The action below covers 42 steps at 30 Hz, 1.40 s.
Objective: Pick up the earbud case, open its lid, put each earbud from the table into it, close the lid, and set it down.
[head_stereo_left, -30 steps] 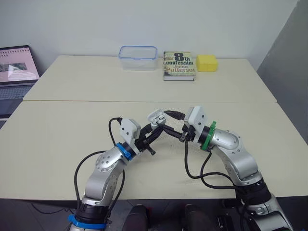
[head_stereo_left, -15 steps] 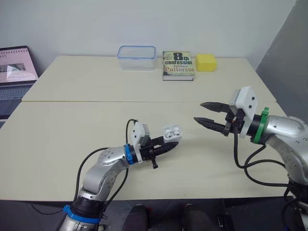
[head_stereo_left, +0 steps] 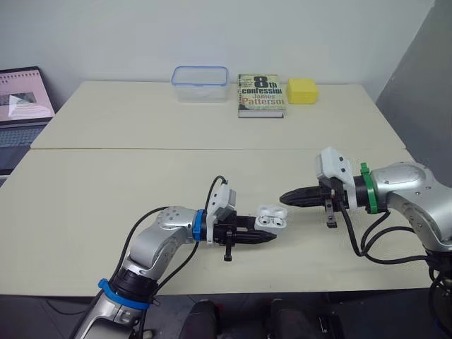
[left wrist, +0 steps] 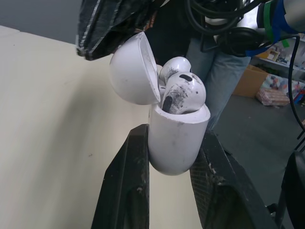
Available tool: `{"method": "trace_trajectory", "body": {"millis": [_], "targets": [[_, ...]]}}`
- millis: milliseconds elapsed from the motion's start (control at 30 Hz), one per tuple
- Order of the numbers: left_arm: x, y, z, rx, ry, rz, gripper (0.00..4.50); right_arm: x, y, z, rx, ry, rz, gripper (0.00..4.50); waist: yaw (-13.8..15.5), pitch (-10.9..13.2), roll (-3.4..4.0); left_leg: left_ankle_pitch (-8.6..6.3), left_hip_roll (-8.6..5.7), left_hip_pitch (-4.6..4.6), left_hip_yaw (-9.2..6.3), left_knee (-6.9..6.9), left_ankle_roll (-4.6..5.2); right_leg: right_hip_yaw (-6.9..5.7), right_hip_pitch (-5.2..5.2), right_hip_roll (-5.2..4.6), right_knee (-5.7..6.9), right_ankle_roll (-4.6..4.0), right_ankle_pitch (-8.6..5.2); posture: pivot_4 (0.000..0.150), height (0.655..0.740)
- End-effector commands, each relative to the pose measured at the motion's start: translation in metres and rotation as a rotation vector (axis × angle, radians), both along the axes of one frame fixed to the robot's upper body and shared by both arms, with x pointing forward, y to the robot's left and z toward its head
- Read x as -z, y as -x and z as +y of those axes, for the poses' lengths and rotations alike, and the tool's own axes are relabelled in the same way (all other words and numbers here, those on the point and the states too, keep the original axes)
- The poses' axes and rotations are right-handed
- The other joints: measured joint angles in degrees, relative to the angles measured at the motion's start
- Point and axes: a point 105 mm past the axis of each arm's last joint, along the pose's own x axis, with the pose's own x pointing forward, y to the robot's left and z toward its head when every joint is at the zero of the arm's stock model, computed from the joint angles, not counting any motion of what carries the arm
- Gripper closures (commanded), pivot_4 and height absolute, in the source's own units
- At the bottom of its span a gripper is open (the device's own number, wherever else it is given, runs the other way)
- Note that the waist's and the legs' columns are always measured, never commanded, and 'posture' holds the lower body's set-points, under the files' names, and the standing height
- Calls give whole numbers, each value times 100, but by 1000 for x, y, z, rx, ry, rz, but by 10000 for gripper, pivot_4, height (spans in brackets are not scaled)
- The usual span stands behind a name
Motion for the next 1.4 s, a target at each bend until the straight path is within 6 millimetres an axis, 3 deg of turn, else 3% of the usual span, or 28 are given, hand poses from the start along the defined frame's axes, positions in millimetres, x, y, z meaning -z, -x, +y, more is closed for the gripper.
{"method": "trace_trajectory", "body": {"millis": [33,300,433,633,1133,1400], "targets": [[-5,4,-2,8,25,-3,37225,-15,15,7,-73,-35,-20,45000,3,0,0,0,0,-1,-1,1,0,0,0,0,0,1,0,1500,7400],[-3,2,0,-24,30,26,37225,-12,35,11,-142,-43,40,45000,8,0,0,0,0,-2,-4,2,0,-2,0,-1,-1,1,1,1500,7400],[-5,0,1,-40,47,73,37225,-6,31,10,-110,-27,28,45000,10,1,0,0,-1,-3,-4,2,0,-3,0,-1,-1,2,1,1500,7400],[-4,0,2,-41,36,105,37225,-18,17,10,-25,-109,-14,45000,6,1,0,0,0,-5,-5,2,0,-4,-3,0,-1,2,1,1500,7400],[-5,-1,-1,-68,50,99,37225,3,22,15,-30,-74,63,45000,10,1,0,0,-2,-12,-9,2,0,-5,-5,-1,-4,2,1,1500,7400],[-6,-3,0,-82,50,128,37225,0,20,16,-22,-81,39,45000,10,1,0,0,-2,-12,-10,2,0,-6,-5,-1,-4,2,1,1500,7400]]}}
